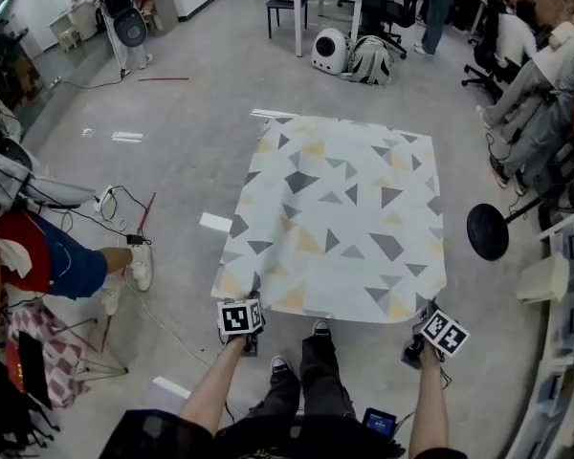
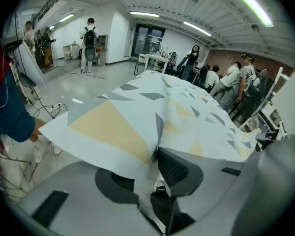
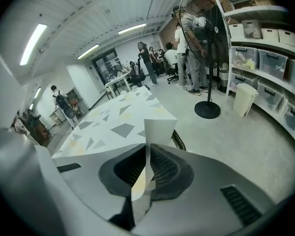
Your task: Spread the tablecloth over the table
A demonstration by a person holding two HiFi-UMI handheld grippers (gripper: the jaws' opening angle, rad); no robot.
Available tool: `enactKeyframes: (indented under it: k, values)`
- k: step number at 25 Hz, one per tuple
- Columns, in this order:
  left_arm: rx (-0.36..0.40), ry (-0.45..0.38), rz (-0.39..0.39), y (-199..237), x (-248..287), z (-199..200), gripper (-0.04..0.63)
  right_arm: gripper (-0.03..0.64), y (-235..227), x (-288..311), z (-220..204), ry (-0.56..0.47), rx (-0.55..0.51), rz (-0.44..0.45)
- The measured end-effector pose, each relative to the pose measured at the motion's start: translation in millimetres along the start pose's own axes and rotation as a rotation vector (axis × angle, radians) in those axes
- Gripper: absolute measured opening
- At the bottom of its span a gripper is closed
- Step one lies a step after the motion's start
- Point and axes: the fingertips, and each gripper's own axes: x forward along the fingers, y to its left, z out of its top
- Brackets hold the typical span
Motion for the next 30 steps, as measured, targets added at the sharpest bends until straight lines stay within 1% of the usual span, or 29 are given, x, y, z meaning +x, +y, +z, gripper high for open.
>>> enactKeyframes:
  k: [2, 4, 5, 6, 8, 12, 15, 19, 23, 27, 30]
  values:
    - [-0.041, 0.015, 0.038, 10.7, 5.9, -0.2, 0.15, 0.057, 1.2, 4.8, -2.3, 0.008, 0.002, -0.008]
    - [-0.072, 0.03, 0.088, 21.1, 4.4, -1.0, 0.225, 0.118, 0.1, 0.6, -5.6, 0.016, 0.01, -0.014]
    - [-0.078, 0.039, 0.106, 24.8, 1.9, -3.1, 0.258, 0.123, -1.7, -4.4, -7.0, 0.016, 0.012, -0.017]
    - [-0.078, 0.046, 0.114, 26.7, -1.3, -5.9, 0.27, 0.123, -3.8, -10.5, -7.9, 0.013, 0.014, -0.018]
    - [-0.062, 0.048, 0.11, 26.5, -9.3, -12.3, 0.269, 0.124, -6.6, -24.3, -8.2, -0.001, 0.021, -0.008]
    - [0.019, 0.023, 0.089, 20.7, -31.3, -19.5, 0.268, 0.124, 3.2, -53.8, 1.2, -0.053, 0.003, 0.034]
    - [0.105, -0.012, 0.031, 3.3, -45.5, -13.9, 0.268, 0.121, 25.5, -71.9, 8.3, -0.085, -0.01, 0.114]
    - [0.228, -0.078, -0.069, -33.8, -70.0, 3.1, 0.265, 0.11, 64.2, -99.0, 21.0, -0.128, -0.034, 0.21]
    - [0.284, -0.177, -0.209, -75.2, -108.0, 27.8, 0.213, 0.1, 117.6, -136.3, 36.7, -0.184, -0.055, 0.326]
    - [0.324, -0.283, -0.326, -106.6, -160.3, 51.4, 0.178, 0.083, 169.3, -182.4, 51.7, -0.26, -0.066, 0.444]
    - [0.348, -0.348, -0.425, -127.7, -204.5, 57.5, 0.169, 0.031, 204.6, -213.6, 50.4, -0.279, -0.028, 0.556]
